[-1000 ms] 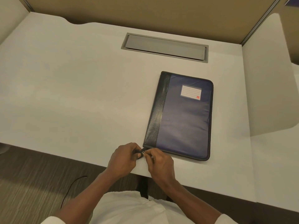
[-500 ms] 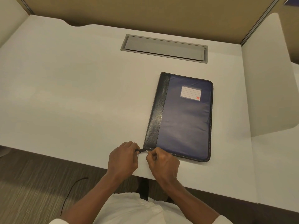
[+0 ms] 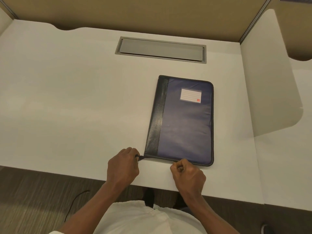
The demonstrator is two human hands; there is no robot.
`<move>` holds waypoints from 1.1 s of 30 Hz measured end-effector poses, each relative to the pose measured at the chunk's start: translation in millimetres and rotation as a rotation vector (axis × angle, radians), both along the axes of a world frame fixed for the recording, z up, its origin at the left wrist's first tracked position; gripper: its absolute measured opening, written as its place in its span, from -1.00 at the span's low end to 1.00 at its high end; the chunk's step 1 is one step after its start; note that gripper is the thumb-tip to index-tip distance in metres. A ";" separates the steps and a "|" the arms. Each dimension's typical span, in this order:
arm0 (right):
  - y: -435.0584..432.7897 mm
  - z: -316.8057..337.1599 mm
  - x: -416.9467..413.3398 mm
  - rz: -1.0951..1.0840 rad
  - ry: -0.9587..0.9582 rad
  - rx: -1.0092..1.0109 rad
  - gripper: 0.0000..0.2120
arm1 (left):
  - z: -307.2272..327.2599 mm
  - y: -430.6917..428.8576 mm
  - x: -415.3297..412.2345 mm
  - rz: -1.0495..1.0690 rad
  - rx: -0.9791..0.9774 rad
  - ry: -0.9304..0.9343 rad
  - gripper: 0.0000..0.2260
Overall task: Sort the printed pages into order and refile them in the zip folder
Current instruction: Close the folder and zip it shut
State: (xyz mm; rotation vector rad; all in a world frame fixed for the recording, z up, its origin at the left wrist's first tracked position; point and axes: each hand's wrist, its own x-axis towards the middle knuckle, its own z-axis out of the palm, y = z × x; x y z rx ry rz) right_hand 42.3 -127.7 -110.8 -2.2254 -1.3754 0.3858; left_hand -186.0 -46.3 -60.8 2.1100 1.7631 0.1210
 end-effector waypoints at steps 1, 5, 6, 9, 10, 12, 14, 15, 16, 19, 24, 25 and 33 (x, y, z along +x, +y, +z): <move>-2.8 -1.1 4.5 -0.017 0.002 -0.002 -0.77 | 1.0 0.7 0.3 0.011 -0.021 0.012 -0.88; -11.3 -0.2 17.5 -0.075 0.007 0.009 -0.77 | 8.8 3.8 5.4 0.006 -0.086 0.102 -0.92; -12.9 0.8 19.7 -0.086 0.004 0.019 -0.77 | 11.7 5.5 8.4 -0.004 -0.104 0.144 -0.90; -16.7 1.3 23.9 -0.087 0.003 0.051 -0.76 | 24.5 13.1 20.7 -0.025 -0.098 0.239 -0.75; -18.2 0.6 24.4 -0.078 0.003 0.062 -0.76 | 27.1 16.2 25.0 -0.035 -0.070 0.228 -0.63; -20.5 -2.1 24.9 -0.069 -0.002 0.081 -0.77 | 29.0 21.5 35.9 -0.062 -0.014 0.145 -0.44; -21.9 -3.9 24.8 -0.081 -0.003 0.102 -0.75 | 31.3 26.6 49.9 -0.042 -0.020 0.045 -0.38; -22.0 -4.5 24.7 -0.090 -0.002 0.114 -0.74 | 29.8 28.4 57.5 -0.036 -0.040 0.022 -0.32; -21.5 -5.1 24.2 -0.096 0.006 0.125 -0.71 | 26.5 30.0 65.2 -0.053 -0.062 0.008 -0.22; -19.6 -6.2 19.0 -0.112 0.064 0.144 -0.59 | 8.9 29.9 84.8 -0.206 -0.128 -0.013 0.04; -20.1 0.0 16.5 -0.158 0.067 0.112 -0.74 | -13.6 22.6 98.0 -0.344 -0.045 0.163 0.14; -20.9 0.4 17.4 -0.161 0.061 0.108 -0.76 | -14.8 22.3 96.6 -0.347 -0.011 0.174 0.13; -40.7 -2.6 58.6 -0.287 0.008 0.080 -0.77 | -24.5 26.7 90.6 -0.402 0.047 0.189 0.06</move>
